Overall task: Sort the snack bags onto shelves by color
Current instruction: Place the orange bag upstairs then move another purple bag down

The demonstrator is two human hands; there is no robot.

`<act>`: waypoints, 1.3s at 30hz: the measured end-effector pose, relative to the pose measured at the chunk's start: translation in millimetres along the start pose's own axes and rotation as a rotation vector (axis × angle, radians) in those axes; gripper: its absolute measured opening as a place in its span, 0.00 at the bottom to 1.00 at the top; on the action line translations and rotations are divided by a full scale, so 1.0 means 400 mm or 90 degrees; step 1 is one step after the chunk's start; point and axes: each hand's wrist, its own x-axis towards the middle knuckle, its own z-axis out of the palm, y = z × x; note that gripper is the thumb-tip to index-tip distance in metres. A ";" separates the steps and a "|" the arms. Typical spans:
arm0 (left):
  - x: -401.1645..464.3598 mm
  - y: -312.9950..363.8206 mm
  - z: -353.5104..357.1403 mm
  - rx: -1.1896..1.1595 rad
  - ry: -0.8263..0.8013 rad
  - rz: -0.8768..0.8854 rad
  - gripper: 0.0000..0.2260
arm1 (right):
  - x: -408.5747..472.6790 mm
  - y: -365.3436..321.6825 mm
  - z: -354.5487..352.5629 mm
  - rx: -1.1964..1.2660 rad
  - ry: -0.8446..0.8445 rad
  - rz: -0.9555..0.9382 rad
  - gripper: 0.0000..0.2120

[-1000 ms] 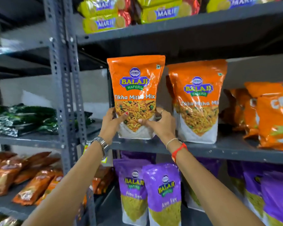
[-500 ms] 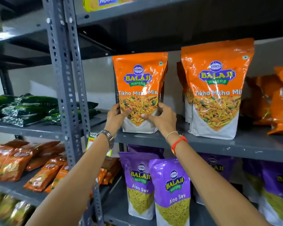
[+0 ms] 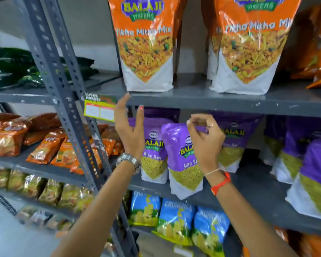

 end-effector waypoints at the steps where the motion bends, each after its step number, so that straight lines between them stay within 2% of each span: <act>1: -0.048 -0.027 -0.001 0.010 0.003 -0.006 0.15 | -0.031 0.048 -0.021 -0.026 0.000 0.023 0.13; 3: -0.144 -0.085 -0.002 0.024 -0.007 -0.071 0.14 | -0.081 0.140 -0.058 -0.064 -0.010 0.093 0.14; 5: -0.238 -0.130 -0.001 0.019 -0.032 -0.189 0.16 | -0.114 0.223 -0.088 -0.111 -0.036 0.187 0.16; 9: -0.398 -0.179 0.017 -0.061 -0.129 -0.450 0.21 | -0.131 0.382 -0.121 -0.148 -0.137 0.338 0.49; 11: -0.448 -0.208 0.028 -0.074 -0.199 -0.528 0.20 | -0.124 0.411 -0.129 -0.172 -0.168 0.360 0.55; 15: -0.491 -0.233 0.057 -0.122 -0.296 -0.568 0.26 | -0.118 0.415 -0.149 -0.158 -0.191 0.436 0.48; 18: -0.498 -0.243 0.076 -0.094 -0.278 -0.615 0.27 | -0.120 0.447 -0.161 -0.134 -0.230 0.467 0.45; 22: -0.500 -0.255 0.082 -0.114 -0.256 -0.615 0.23 | -0.127 0.553 -0.180 -0.126 -0.270 0.451 0.39; 24: -0.497 -0.263 0.085 -0.114 -0.249 -0.602 0.22 | -0.123 0.510 -0.181 -0.138 -0.269 0.447 0.37; 28: -0.477 -0.262 0.110 -0.142 -0.272 -0.565 0.12 | -0.114 0.431 -0.197 -0.121 -0.192 0.441 0.24; 32: -0.451 -0.257 0.159 -0.175 -0.341 -0.546 0.11 | -0.105 0.401 -0.247 -0.139 -0.087 0.408 0.30; 35: -0.456 -0.251 0.220 -0.165 -0.390 -0.537 0.06 | -0.088 0.373 -0.300 -0.186 -0.033 0.394 0.25; 39: -0.496 -0.234 0.295 -0.183 -0.485 -0.581 0.07 | -0.080 0.369 -0.382 -0.291 0.018 0.367 0.23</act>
